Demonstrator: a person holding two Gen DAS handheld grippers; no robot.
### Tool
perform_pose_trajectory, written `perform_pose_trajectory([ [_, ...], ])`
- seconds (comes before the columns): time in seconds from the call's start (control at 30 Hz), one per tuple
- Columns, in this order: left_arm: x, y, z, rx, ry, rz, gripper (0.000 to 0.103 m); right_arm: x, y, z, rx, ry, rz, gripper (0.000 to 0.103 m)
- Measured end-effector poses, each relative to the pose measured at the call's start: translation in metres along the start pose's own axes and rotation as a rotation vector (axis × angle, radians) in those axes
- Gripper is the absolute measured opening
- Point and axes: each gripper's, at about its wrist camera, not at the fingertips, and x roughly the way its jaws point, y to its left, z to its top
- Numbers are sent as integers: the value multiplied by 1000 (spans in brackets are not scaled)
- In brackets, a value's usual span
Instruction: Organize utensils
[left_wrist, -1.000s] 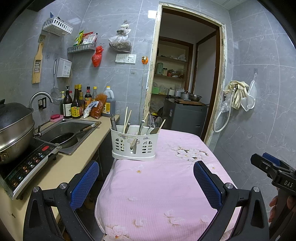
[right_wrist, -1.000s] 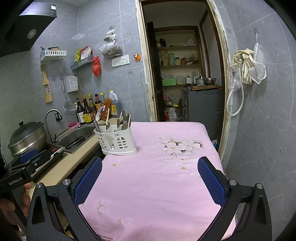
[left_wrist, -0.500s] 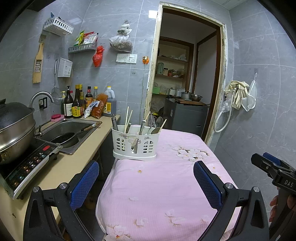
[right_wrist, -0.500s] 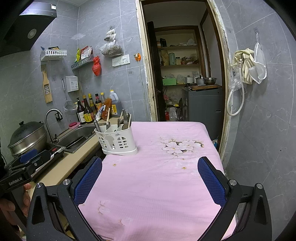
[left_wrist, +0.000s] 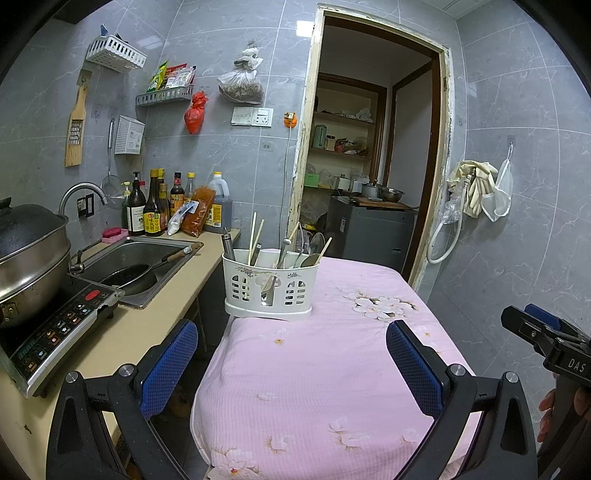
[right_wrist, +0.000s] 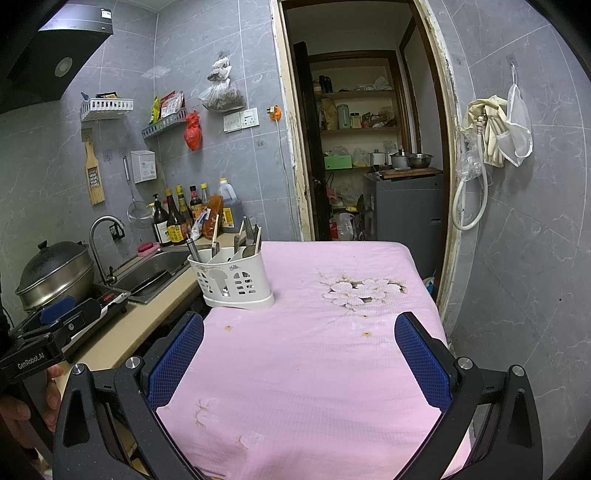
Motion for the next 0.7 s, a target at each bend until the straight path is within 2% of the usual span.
perform_pose_trajectory([
  [0.7,1,-1,0,0,3,0,103,2,4,-2,0,5,0,102],
])
